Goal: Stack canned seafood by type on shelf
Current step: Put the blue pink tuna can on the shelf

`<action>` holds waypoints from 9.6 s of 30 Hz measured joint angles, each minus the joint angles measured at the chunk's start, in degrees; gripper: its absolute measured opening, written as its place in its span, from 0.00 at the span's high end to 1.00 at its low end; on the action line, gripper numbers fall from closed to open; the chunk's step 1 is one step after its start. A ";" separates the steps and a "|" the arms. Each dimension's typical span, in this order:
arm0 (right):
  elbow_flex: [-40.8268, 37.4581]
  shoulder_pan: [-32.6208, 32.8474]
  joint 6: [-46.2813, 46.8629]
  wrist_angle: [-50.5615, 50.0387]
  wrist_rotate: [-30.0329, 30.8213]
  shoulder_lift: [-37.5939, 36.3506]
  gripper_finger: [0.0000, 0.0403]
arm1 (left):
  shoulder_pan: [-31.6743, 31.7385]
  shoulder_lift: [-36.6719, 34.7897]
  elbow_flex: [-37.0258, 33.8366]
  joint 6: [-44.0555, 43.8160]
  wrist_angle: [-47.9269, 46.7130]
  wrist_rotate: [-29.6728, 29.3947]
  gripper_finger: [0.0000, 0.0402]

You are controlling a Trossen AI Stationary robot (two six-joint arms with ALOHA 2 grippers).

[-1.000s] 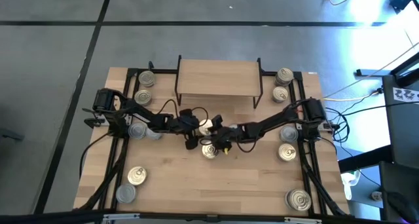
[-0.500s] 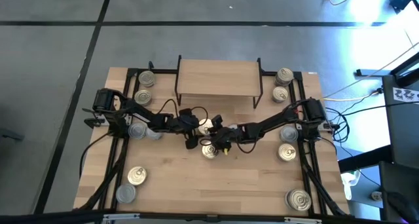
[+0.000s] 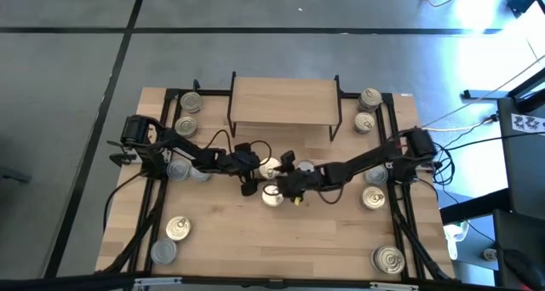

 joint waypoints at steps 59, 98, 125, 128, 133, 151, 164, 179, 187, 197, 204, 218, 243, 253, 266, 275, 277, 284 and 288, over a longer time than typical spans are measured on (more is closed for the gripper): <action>-0.13 -13.77 22.64 2.40 -24.75 4.89 0.21 | 1.20 1.95 -0.35 4.56 5.25 -0.40 0.05; 1.38 -13.68 20.23 12.37 -28.42 4.58 0.21 | 1.14 2.05 -0.28 5.15 7.86 0.68 0.05; 0.94 -13.11 11.68 0.74 -23.24 0.50 0.21 | 1.16 1.77 -0.15 3.83 5.26 -0.04 0.05; 0.83 -11.56 2.36 -0.96 -18.78 -0.54 0.21 | 1.19 1.76 -0.17 3.77 5.31 -0.05 0.05; 0.88 -7.42 -14.93 -0.66 -14.59 -0.12 0.21 | 1.18 1.77 -0.23 3.72 5.29 -0.05 0.05; 0.92 -4.07 -37.51 8.68 -12.70 2.91 0.21 | 1.18 1.84 -0.31 3.67 5.75 -0.18 0.05; 0.98 -5.95 -46.10 16.51 -11.46 8.53 0.21 | 1.29 2.00 -0.37 3.58 5.65 -0.93 0.05; 0.94 -8.85 -49.07 16.67 -10.37 8.71 0.23 | 0.96 1.95 -0.28 3.32 6.25 1.48 0.05; 0.94 -7.69 -47.27 16.60 -10.25 8.69 0.46 | 0.96 1.95 -0.30 2.86 5.68 1.64 0.05; 0.83 -6.81 -44.79 16.26 -7.41 8.69 0.48 | 0.96 1.95 -0.33 1.92 5.43 1.22 0.05; 0.83 -6.63 -42.85 16.79 -0.65 8.69 0.48 | 0.87 0.49 -0.15 -0.96 0.63 -0.86 0.05; 0.83 -6.80 -35.92 16.47 13.96 5.76 0.48 | 0.40 -11.27 -0.24 -8.74 -22.09 -1.15 0.05; 0.94 -20.33 -15.81 -10.35 23.69 -20.68 0.46 | -4.48 -19.82 -0.33 -11.91 -29.53 -9.40 0.05; 0.92 -29.49 -2.77 -23.60 21.18 -20.67 0.47 | -4.49 -19.79 -0.32 -11.87 -28.55 -9.40 0.05; 0.94 -30.36 -0.59 -26.59 17.81 -20.69 0.44 | -4.48 -19.78 -0.31 -11.85 -28.55 -9.40 0.05; 0.94 -30.34 2.14 -28.85 15.46 -20.65 0.44 | -4.48 -19.76 -0.33 -11.63 -28.29 -9.38 0.05; 0.94 -30.34 2.15 -28.87 15.55 -20.65 0.42 | -4.48 -19.76 -0.31 -11.63 -28.20 -9.38 0.05; 0.90 -30.32 2.18 -28.79 17.08 -20.60 0.25 | -4.48 -19.76 -0.33 -11.63 -28.17 -9.38 0.05; 0.90 -30.27 2.00 -28.83 17.10 -21.12 0.17 | -4.50 -19.76 -0.33 -11.63 -28.17 -9.37 0.05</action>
